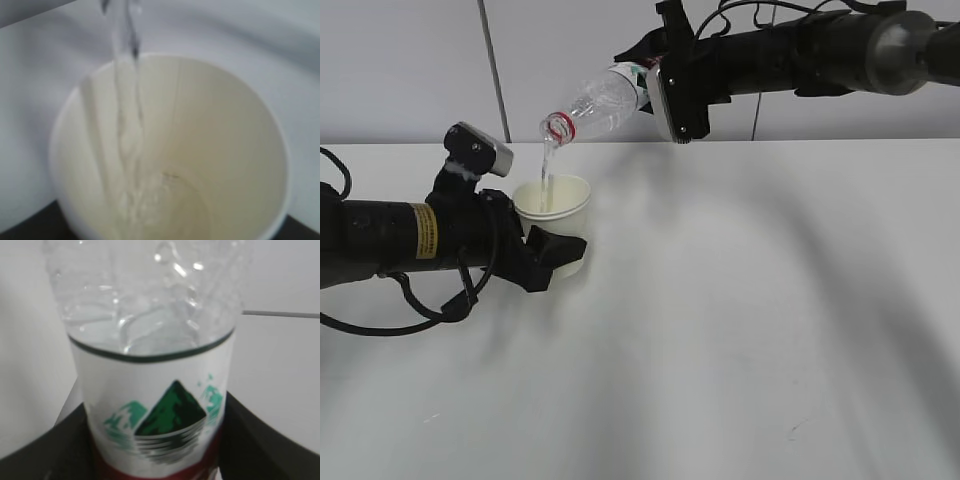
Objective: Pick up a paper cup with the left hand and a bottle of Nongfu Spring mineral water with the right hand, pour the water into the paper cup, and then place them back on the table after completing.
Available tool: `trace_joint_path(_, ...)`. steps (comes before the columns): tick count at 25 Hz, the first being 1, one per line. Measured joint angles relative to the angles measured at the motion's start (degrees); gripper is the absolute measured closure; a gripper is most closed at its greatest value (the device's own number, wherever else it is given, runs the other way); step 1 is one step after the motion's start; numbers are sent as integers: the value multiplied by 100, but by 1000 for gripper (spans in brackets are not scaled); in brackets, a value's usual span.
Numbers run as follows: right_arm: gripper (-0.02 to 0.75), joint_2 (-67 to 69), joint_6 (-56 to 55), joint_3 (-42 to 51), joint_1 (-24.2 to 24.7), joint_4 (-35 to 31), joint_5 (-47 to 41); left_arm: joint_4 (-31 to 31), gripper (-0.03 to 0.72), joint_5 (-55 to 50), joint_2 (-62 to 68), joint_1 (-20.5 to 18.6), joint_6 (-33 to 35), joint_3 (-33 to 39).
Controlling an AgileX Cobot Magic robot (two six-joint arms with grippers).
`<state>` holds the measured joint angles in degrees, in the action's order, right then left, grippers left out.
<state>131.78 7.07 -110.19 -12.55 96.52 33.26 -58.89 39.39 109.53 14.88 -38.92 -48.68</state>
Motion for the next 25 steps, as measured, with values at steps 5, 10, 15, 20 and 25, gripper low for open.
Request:
trace_joint_path(5, 289, 0, 80, 0, 0, 0, 0, -24, 279, 0, 0, 0, 0, 0)
trace_joint_path(10, 289, 0, 184, 0, 0, 0, 0, -41, 281, 0, 0, 0, 0, 0)
trace_joint_path(15, 289, 0, 209, 0, 0, 0, 0, -41, 281, -2, 5, 0, 0, 0)
trace_joint_path(20, 290, 0, 209, 0, 0, 0, 0, -41, 281, -8, 5, 0, 0, 0)
trace_joint_path(25, 290, 0, 209, 0, 0, -12, -9, -41, 281, -13, 5, 0, 0, 0)
